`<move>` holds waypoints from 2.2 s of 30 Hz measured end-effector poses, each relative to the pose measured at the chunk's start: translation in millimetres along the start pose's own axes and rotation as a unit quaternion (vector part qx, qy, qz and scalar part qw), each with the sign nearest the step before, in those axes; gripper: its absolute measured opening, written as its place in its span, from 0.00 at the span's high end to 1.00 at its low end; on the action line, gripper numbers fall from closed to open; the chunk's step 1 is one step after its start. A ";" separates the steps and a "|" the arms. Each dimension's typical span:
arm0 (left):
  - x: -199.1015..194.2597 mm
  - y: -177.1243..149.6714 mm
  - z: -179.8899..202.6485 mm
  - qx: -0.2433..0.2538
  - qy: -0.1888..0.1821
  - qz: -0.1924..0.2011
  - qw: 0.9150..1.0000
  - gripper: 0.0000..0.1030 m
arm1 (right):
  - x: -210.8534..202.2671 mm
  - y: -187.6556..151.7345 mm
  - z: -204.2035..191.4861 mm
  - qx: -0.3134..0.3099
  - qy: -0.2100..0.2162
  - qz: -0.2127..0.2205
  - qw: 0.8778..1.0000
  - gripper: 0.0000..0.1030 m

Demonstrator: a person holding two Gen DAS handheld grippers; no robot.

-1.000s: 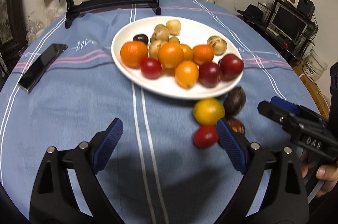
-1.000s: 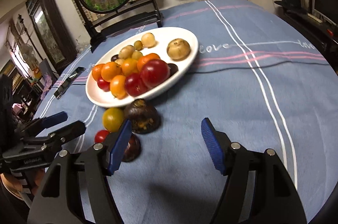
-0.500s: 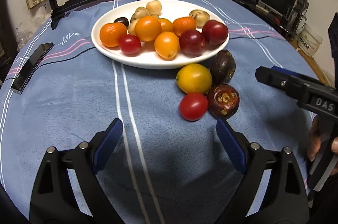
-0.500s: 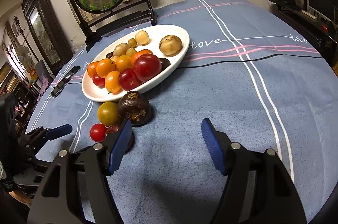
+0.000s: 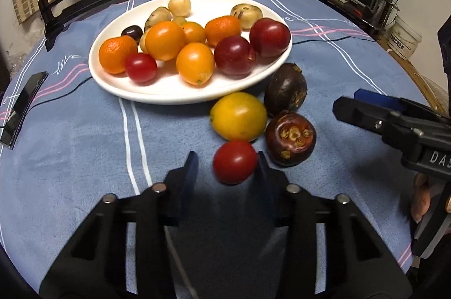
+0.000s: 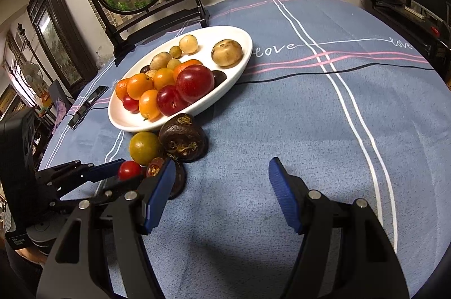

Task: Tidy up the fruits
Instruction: 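Grasp a red tomato with the left tool while the right grasps a dark brown fruit, then place the red tomato and dark brown fruit on the plate and open both tools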

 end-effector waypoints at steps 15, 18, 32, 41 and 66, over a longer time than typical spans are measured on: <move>-22.6 -9.0 -27.1 -0.031 0.020 0.023 0.999 0.71 | 2.8 -12.0 -33.7 -0.077 0.007 -0.024 0.997 0.33; -23.5 -11.4 -34.1 -0.051 0.008 0.022 0.998 0.71 | 7.3 -16.7 -48.0 -0.110 0.004 -0.034 0.993 0.33; -20.8 -16.0 -46.6 -0.099 -0.013 0.018 0.995 0.71 | 38.3 -22.9 -72.4 -0.138 -0.015 -0.075 0.987 0.37; -19.0 -16.8 -50.8 -0.114 -0.024 0.017 0.993 0.71 | 34.5 -17.5 -66.6 -0.114 -0.006 -0.060 0.992 0.59; -42.2 74.1 -40.5 -0.061 0.005 0.090 0.994 0.71 | -13.7 49.2 -58.7 -0.103 0.037 0.048 0.993 0.59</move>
Point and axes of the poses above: each gripper's, at about its wrist camera, not at the fingertips, and x roughly the way its jaws point, z to its right, y to its top, the point moved 2 cm from there along x, roughly the way its jaws point, and after that the axes turned 11 degrees about z, right-handed, at the moved point
